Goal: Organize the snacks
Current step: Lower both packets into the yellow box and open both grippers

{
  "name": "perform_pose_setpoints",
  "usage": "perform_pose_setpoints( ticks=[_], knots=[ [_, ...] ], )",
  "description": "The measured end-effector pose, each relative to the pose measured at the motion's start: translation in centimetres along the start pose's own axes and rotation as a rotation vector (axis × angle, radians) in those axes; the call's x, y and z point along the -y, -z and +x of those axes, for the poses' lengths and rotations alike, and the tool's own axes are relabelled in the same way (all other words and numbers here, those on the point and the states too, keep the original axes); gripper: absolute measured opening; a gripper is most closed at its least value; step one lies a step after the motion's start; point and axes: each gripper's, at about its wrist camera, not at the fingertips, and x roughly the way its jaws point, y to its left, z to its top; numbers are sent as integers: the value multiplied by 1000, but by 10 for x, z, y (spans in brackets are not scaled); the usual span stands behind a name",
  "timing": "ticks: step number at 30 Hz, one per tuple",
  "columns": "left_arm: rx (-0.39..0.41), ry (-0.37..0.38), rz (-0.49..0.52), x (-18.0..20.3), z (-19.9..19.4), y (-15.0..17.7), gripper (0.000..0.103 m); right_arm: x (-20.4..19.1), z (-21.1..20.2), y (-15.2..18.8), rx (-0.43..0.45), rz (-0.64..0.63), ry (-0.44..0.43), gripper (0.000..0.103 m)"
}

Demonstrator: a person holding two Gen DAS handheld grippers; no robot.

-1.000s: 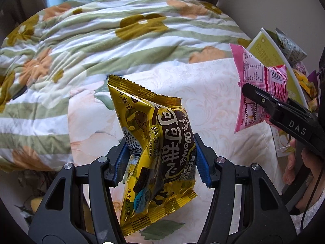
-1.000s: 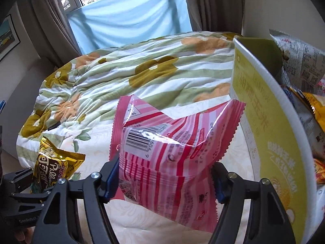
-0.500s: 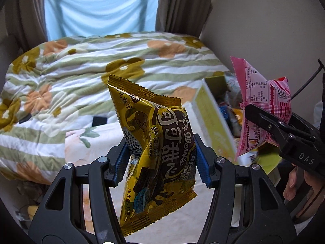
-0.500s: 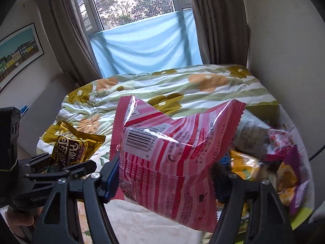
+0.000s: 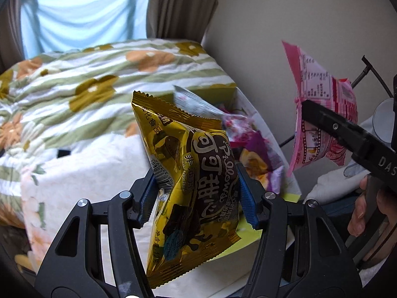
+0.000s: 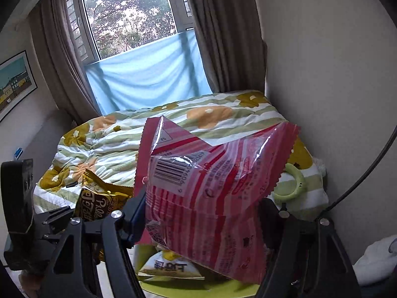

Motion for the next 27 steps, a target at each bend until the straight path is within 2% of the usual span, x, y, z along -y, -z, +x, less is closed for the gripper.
perform_pose_setpoints(
  ticks=[4, 6, 8, 9, 12, 17, 27],
  knots=[
    [-37, 21, -2, 36, 28, 8, 55, 25, -1, -3, -10, 7, 0, 68],
    [-45, 24, -2, 48, 37, 10, 63, 35, 0, -3, -17, 8, -2, 68],
    [-54, 3, -3, 58, 45, 12, 97, 40, 3, -3, -30, 12, -8, 68],
    [-47, -7, -6, 60, 46, 13, 102, 43, 4, -2, -37, 14, -11, 68],
    [-47, -47, -23, 52, 43, 18, 102, 49, 11, 0, -56, 17, -20, 68],
    [-48, -76, -100, 2, 25, 27, 102, 48, 25, 7, -89, 14, -45, 68],
    [23, -204, -207, -57, -15, 31, 102, 13, 52, 8, -164, -32, -165, 68]
  ],
)
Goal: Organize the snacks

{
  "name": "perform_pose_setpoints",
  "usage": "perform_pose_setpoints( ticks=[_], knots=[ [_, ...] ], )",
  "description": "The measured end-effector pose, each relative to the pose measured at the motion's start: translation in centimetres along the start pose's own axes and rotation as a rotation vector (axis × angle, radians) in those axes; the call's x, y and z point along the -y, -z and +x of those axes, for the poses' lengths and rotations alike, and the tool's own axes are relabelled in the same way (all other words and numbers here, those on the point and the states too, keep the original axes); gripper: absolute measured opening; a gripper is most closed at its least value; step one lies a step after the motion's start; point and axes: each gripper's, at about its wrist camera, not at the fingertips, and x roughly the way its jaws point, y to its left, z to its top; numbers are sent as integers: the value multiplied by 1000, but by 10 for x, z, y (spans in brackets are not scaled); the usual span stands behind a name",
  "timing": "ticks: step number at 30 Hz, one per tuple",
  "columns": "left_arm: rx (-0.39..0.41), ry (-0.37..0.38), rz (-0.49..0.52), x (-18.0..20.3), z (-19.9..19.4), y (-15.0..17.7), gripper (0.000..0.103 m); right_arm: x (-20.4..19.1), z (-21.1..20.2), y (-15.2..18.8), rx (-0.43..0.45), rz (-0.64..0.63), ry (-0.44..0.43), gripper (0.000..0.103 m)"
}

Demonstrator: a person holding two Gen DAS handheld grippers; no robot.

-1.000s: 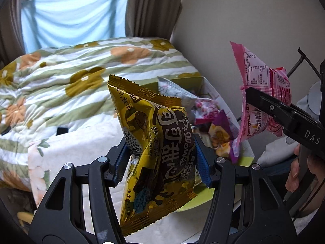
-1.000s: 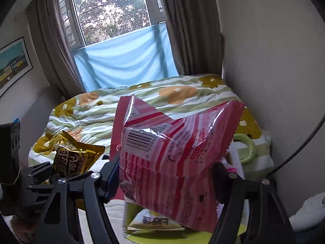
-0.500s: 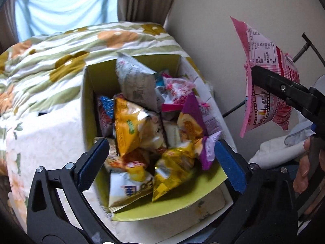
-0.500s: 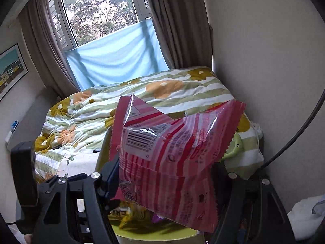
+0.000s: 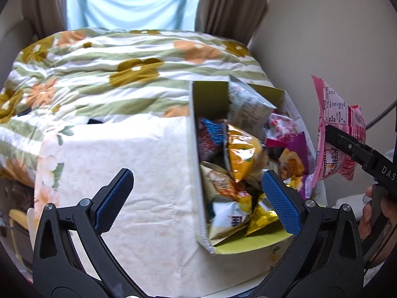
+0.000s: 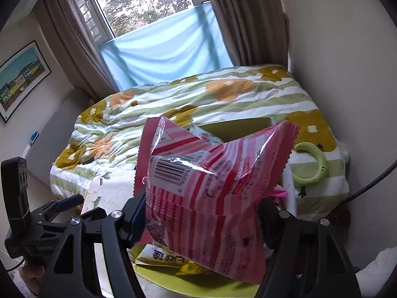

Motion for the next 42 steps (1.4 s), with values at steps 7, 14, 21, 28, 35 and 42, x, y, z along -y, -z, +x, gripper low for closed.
perform_pose_setpoints(
  ticks=[7, 14, 21, 28, 35, 42],
  knots=[
    [33, -96, -30, -20, -15, 10, 102, 0, 25, -4, 10, -26, 44, 99],
    [20, -119, -49, -33, -24, 47, 102, -1, 8, 31, 53, -44, 103, 103],
    [73, -100, -8, -36, -62, 69, 102, -24, -30, 58, 78, -37, 114, 103],
    [235, -113, 46, -40, -153, 84, 102, -77, -96, 82, 170, -84, 151, 103],
    [416, -144, 57, -47, -239, 115, 102, -125, -159, 109, 260, -129, 198, 103],
    [495, -186, 116, -43, -280, 151, 103, -157, -190, 136, 308, -162, 241, 103]
  ],
)
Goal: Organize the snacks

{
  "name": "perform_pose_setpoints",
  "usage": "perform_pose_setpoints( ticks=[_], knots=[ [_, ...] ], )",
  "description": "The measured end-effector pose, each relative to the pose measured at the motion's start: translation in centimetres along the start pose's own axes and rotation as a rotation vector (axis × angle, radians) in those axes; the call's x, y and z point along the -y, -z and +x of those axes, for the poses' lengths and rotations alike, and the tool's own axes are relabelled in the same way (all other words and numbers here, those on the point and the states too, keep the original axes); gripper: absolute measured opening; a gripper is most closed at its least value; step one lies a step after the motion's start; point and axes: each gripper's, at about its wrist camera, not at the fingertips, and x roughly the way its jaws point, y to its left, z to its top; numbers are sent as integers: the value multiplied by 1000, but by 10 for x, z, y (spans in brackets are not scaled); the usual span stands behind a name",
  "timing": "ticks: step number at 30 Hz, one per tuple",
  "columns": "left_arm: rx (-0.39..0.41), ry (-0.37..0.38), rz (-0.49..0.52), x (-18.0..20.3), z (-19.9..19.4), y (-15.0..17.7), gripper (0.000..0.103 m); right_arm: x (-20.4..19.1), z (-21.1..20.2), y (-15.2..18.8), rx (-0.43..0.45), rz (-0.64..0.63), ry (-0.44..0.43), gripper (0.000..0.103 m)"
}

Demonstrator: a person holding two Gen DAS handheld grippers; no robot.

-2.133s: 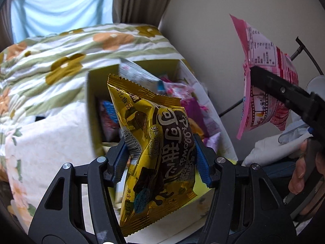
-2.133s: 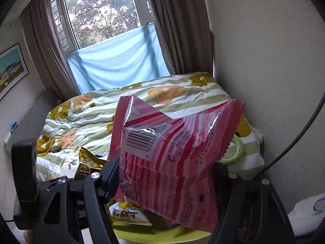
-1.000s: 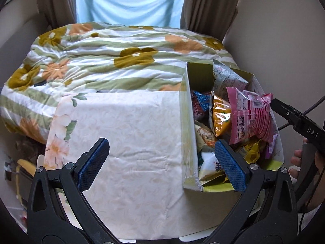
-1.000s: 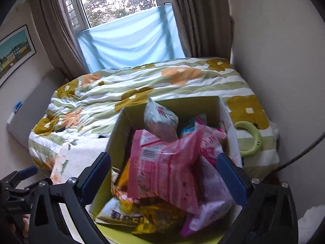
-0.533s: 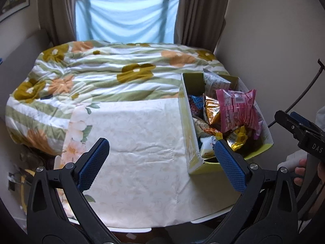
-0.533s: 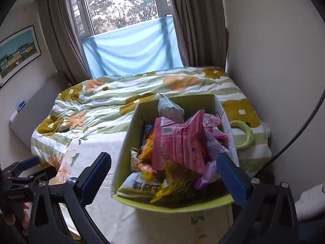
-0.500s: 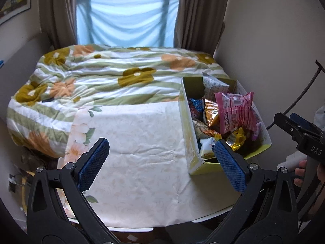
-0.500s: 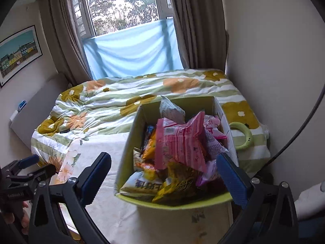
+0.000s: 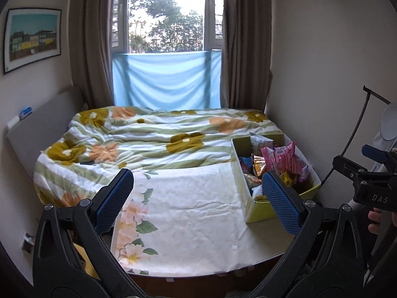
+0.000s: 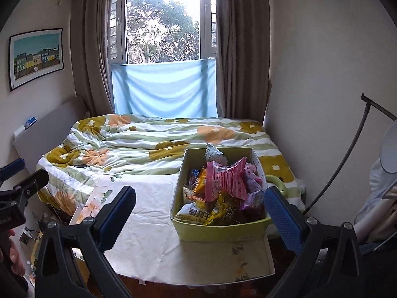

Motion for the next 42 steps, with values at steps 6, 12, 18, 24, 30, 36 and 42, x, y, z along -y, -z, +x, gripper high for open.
perform_pose_setpoints(
  ticks=[6, 12, 18, 24, 30, 36, 42],
  knots=[
    [-2, 3, 2, 4, -14, 8, 102, -10, -11, 13, -4, 12, -3, 103],
    [-2, 4, 4, 7, -17, 14, 103, -10, -14, 15, 0, 16, 6, 103],
    [1, 2, 4, 6, -18, 13, 103, -10, -15, 15, 0, 16, 4, 103],
    [-4, 1, 3, 5, -17, 14, 103, -10, -15, 15, -2, 16, 4, 103],
    [-4, 0, 2, 5, -17, 13, 103, -9, -15, 15, -1, 17, 4, 103],
    [-4, 0, 2, 4, -16, 13, 103, -9, -14, 15, -2, 16, 3, 103],
    [-5, 0, 2, 3, -14, 12, 103, -8, -13, 16, -6, 20, 3, 103]
  ],
)
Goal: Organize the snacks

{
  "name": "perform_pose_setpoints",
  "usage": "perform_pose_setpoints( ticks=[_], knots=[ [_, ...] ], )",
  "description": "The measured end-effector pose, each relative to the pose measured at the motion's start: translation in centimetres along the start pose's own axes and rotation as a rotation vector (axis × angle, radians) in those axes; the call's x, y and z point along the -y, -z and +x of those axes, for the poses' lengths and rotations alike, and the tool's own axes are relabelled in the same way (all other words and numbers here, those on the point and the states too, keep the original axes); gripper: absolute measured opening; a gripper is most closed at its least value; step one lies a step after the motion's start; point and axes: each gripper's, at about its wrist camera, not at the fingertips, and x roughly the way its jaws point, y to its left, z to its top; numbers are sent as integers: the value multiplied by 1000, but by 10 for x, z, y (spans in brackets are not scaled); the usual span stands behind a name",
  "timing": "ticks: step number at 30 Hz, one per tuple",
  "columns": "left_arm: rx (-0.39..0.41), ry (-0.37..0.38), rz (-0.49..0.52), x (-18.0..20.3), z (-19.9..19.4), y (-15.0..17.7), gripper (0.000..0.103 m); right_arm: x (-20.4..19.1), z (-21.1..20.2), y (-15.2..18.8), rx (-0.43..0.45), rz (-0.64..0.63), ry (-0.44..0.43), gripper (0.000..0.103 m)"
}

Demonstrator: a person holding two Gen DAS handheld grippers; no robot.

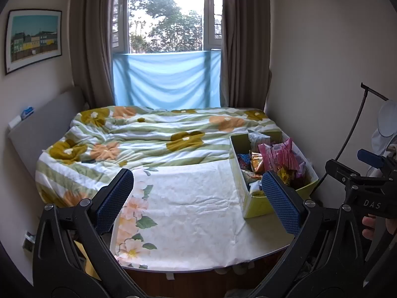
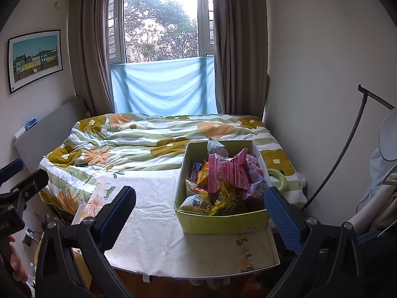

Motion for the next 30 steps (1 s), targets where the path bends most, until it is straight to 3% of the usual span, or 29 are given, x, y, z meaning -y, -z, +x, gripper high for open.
perform_pose_setpoints(
  ticks=[30],
  knots=[
    [1, -13, -4, -2, 9, -1, 103, -1, 5, 4, -13, -1, -1, 103]
  ],
)
